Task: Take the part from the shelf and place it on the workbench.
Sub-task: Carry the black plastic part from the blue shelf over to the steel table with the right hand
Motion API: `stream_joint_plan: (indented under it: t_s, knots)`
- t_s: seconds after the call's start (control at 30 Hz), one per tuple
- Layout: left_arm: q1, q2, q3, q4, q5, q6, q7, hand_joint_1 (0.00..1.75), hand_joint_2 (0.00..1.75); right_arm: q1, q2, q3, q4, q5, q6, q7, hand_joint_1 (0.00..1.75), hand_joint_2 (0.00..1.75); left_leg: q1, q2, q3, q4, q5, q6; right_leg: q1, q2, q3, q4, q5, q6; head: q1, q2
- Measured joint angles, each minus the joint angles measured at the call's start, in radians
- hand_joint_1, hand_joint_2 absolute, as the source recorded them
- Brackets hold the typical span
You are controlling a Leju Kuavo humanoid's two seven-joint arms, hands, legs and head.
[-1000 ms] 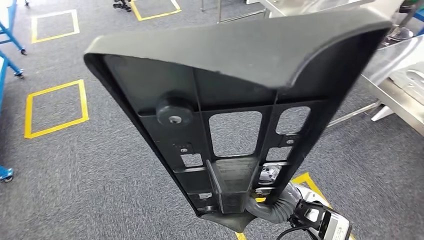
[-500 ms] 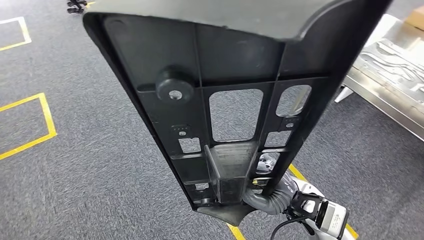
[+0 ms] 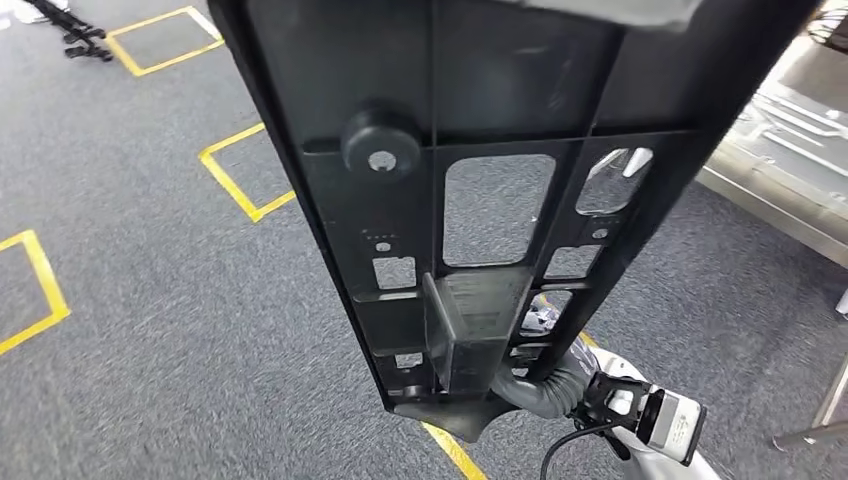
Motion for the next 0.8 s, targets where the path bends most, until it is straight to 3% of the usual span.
stream_joint_plan:
  t_s: [0.07,0.1,0.13,0.17,0.2,0.23,0.27,0.33,0.4,0.47,0.5,0.53,0.57,0.63,0.7,0.77,0.8]
  knots:
    - [0.003,0.002,0.002,0.000,0.001,0.002,0.002,0.00,1.75,-0.001,0.000,0.002,0.011,-0.005,-0.003,-0.002,1.75,1.75,0.008,-0.019,-0.001,-0.019,0.044,-0.007,-0.004,0.042,0.000,0.009,-0.003,0.006,0.000,0.000]
    - [0.005,0.003,0.002,0.000,0.001,0.002,0.003,0.00,1.75,-0.002,0.000,0.003,0.017,-0.009,-0.005,-0.003,1.75,1.75,0.012,-0.044,0.007,-0.048,0.066,-0.011,-0.005,0.068,-0.003,0.017,-0.007,0.012,0.000,0.000]
    - [0.005,0.004,0.003,0.000,0.001,0.002,0.003,0.00,1.75,-0.003,0.000,0.004,0.021,-0.011,-0.007,-0.004,1.75,1.75,0.017,-0.064,0.035,-0.115,0.094,-0.009,-0.006,0.082,-0.007,0.024,-0.009,0.018,0.000,0.000]
    - [0.005,0.004,0.003,0.000,0.001,0.002,0.003,0.00,1.75,-0.004,0.000,0.004,0.023,-0.012,-0.008,-0.005,1.75,1.75,0.018,-0.079,0.047,-0.143,0.099,-0.005,-0.006,0.093,-0.013,0.029,-0.010,0.025,0.000,0.000]
    - [0.005,0.004,0.003,0.000,0.001,0.002,0.003,0.00,1.75,-0.004,0.000,0.004,0.026,-0.012,-0.009,-0.005,1.75,1.75,0.016,-0.083,0.049,-0.151,0.095,0.002,-0.007,0.103,-0.018,0.031,-0.008,0.032,0.000,0.000]
    - [0.004,0.004,0.003,0.000,0.002,0.002,0.003,0.00,1.75,-0.004,0.000,0.004,0.027,-0.012,-0.010,-0.005,1.75,1.75,0.015,-0.073,0.049,-0.152,0.098,0.010,-0.009,0.113,-0.022,0.029,-0.005,0.038,0.000,0.000]
    - [0.003,0.004,0.003,0.000,0.002,0.002,0.003,0.00,1.75,-0.003,0.001,0.004,0.029,-0.013,-0.011,-0.005,1.75,1.75,0.015,-0.062,0.050,-0.155,0.101,0.018,-0.010,0.109,-0.025,0.031,-0.006,0.043,0.000,0.000]
    - [0.000,0.004,0.003,0.000,0.002,0.001,0.003,0.00,1.75,-0.005,0.002,0.004,0.030,-0.013,-0.012,-0.006,1.75,1.75,0.016,-0.040,0.052,-0.163,0.106,0.032,-0.009,0.065,-0.046,0.074,-0.033,0.052,0.000,0.000]
    - [0.003,0.004,0.003,0.000,0.002,0.001,0.002,0.00,1.75,-0.008,0.003,0.005,0.033,-0.013,-0.013,-0.006,1.75,1.75,0.014,-0.017,0.052,-0.166,0.107,0.039,-0.009,0.015,-0.101,0.189,-0.093,0.058,0.000,0.000]
    - [0.005,0.005,0.003,0.000,0.002,0.001,0.002,0.00,1.75,-0.007,0.004,0.005,0.037,-0.013,-0.013,-0.006,1.75,1.75,0.010,0.008,0.052,-0.166,0.105,0.042,-0.012,0.003,-0.155,0.298,-0.129,0.061,0.000,0.000]
    - [0.005,0.005,0.003,0.000,0.002,0.000,0.002,0.00,1.75,-0.007,0.004,0.005,0.039,-0.013,-0.013,-0.006,1.75,1.75,0.009,0.020,0.053,-0.166,0.103,0.042,-0.013,0.001,-0.160,0.309,-0.123,0.060,0.000,0.000]
    - [0.005,0.005,0.003,0.000,0.002,0.000,0.002,0.00,1.75,-0.007,0.004,0.006,0.040,-0.013,-0.013,-0.006,1.75,1.75,0.008,0.031,0.055,-0.166,0.102,0.042,-0.012,-0.002,-0.146,0.282,-0.100,0.058,0.000,0.000]
    - [0.004,0.005,0.003,0.000,0.002,-0.001,0.001,0.00,1.75,-0.007,0.004,0.006,0.041,-0.013,-0.013,-0.006,1.75,1.75,0.006,0.041,0.058,-0.166,0.100,0.041,-0.010,-0.011,-0.113,0.218,-0.065,0.053,0.000,0.000]
    - [0.003,0.004,0.003,0.000,0.002,-0.004,-0.001,0.00,1.75,-0.011,0.004,0.006,0.041,-0.013,-0.013,-0.007,1.75,1.75,0.002,0.061,0.064,-0.166,0.094,0.035,0.003,-0.057,-0.042,0.082,-0.017,0.037,0.000,0.000]
    - [0.003,0.003,0.003,0.000,0.002,-0.006,-0.002,0.00,1.75,-0.017,0.004,0.006,0.041,-0.014,-0.013,-0.008,1.75,1.75,-0.001,0.081,0.068,-0.167,0.090,0.027,0.016,-0.081,-0.016,0.026,-0.009,0.025,0.000,0.000]
    - [0.001,0.004,0.003,0.000,0.004,-0.006,-0.002,0.00,1.75,-0.019,0.005,0.007,0.042,-0.014,-0.013,-0.010,1.75,1.75,-0.002,0.099,0.072,-0.168,0.085,0.018,0.014,-0.056,-0.017,0.019,-0.004,0.018,0.000,0.000]
    - [-0.001,0.004,0.003,0.000,0.004,-0.006,-0.003,0.00,1.75,-0.021,0.005,0.007,0.043,-0.015,-0.013,-0.010,1.75,1.75,-0.002,0.089,0.073,-0.162,0.078,0.013,0.010,-0.044,-0.014,0.013,-0.001,0.014,0.000,0.000]
